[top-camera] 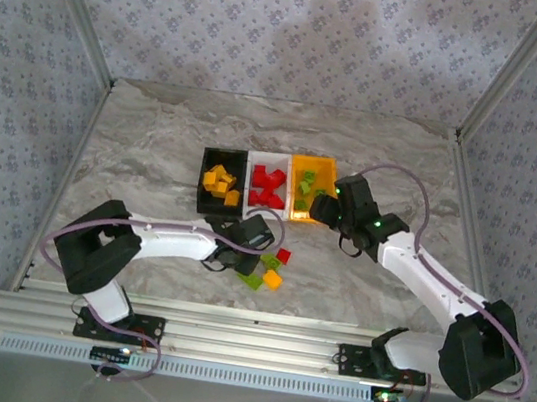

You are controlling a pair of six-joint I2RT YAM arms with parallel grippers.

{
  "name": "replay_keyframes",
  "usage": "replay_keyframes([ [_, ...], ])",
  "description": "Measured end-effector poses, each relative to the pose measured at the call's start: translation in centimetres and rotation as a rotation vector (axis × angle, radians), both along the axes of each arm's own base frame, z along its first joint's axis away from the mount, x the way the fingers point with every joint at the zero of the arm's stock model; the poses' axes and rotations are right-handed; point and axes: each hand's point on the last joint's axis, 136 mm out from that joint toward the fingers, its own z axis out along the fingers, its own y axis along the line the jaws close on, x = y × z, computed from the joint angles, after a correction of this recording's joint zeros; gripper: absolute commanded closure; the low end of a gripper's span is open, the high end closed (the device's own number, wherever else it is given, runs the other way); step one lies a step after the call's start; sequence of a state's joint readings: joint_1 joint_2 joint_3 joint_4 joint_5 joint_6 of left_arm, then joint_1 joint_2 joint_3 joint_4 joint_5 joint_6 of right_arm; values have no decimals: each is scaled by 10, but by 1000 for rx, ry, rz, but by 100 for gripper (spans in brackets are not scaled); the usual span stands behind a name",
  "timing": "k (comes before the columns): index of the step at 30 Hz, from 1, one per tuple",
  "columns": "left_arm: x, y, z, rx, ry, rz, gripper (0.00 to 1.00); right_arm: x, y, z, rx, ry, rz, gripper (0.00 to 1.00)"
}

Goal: Sort the legos into containers by color

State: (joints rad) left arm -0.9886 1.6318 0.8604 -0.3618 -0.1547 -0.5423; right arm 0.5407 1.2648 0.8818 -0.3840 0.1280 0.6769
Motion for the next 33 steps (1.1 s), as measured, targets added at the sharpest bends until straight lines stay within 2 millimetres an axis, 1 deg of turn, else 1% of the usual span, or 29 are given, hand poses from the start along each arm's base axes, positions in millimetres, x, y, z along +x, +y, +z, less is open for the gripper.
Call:
replay_keyframes([
  [3,4,-2,4,-14,-22,4,65,-2,-1,1,7,-4,-5,29],
  [6,9,-3,16,-40,-53,11,65,-7,-5,4,15,-15,-12,29],
  [9,13,-7,38,-80,-88,11,65,-14,-11,7,27,-31,-21,29],
  [10,16,-11,49,-98,-103,8,65,-17,-13,8,30,-35,-25,29],
  [13,29,-29,79,-147,-146,-7,65,-25,-22,9,43,-50,-46,29],
  [15,43,-47,102,-189,-180,-16,66,-33,-28,6,48,-49,-55,29],
  [18,74,-81,135,-250,-235,-31,66,-43,-36,-6,37,-21,-67,29],
  [20,95,-102,147,-280,-260,-36,66,-49,-40,-14,24,4,-72,29],
  [22,114,-116,150,-293,-271,-37,66,-53,-43,-20,14,21,-75,29],
  [24,132,-124,145,-285,-275,-29,66,-57,-46,-23,10,30,-81,29],
  [26,150,-128,135,-272,-269,-17,66,-59,-49,-24,11,33,-89,29],
  [30,177,-133,114,-254,-243,3,64,-62,-52,-24,13,31,-94,29],
  [31,183,-133,110,-248,-238,7,61,-62,-53,-25,13,31,-94,29],
  [33,191,-137,105,-243,-231,3,50,-63,-53,-26,13,34,-96,28],
])
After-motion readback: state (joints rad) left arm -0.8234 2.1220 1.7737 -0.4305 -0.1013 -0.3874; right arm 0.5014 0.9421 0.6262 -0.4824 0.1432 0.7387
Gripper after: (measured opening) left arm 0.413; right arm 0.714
